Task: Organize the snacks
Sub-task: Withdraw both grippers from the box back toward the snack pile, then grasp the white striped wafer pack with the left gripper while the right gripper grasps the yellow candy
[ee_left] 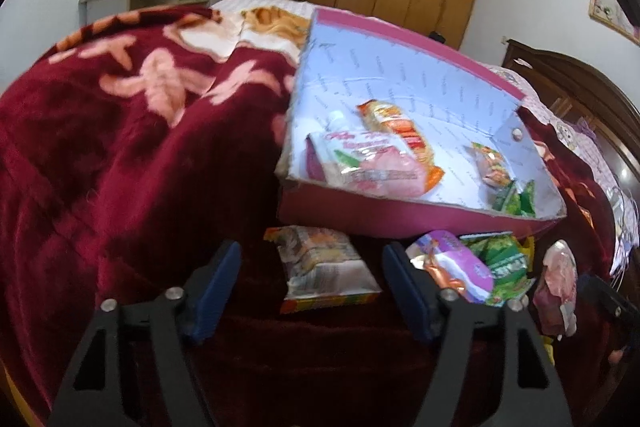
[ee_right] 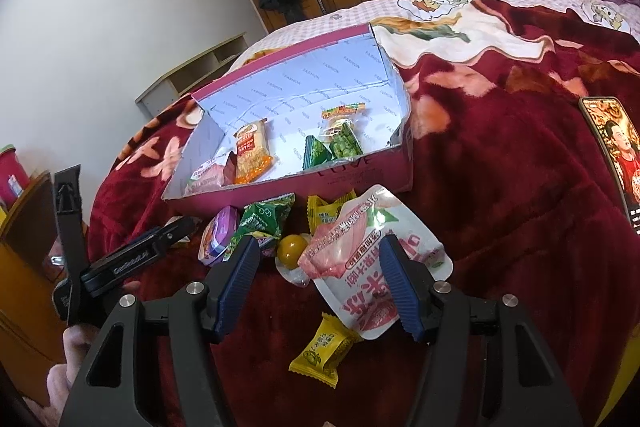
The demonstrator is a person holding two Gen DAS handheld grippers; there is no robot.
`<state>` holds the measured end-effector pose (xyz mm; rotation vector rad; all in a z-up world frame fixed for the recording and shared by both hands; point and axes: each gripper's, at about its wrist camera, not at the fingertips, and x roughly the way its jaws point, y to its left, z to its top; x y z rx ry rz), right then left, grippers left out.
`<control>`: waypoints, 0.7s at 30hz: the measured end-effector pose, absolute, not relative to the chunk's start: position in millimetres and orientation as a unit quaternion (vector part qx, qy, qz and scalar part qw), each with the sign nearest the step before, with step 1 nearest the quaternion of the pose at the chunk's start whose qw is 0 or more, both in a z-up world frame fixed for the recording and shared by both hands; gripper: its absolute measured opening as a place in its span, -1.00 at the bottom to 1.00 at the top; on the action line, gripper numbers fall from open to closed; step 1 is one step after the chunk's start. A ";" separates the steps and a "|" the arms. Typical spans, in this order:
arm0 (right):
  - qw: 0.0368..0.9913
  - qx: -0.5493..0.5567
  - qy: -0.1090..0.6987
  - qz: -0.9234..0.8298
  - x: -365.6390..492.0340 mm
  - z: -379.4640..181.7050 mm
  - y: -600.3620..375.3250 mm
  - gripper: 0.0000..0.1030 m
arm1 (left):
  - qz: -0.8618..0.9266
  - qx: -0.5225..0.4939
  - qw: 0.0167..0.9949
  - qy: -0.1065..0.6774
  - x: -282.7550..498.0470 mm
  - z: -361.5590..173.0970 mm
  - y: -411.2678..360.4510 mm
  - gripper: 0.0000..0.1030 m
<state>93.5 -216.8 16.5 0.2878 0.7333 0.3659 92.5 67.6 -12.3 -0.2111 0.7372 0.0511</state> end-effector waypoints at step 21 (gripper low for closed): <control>0.919 0.097 0.340 0.175 83.0 24.0 -199.9 0.24 | -0.011 -0.125 0.934 0.335 67.0 -8.6 72.1 -0.19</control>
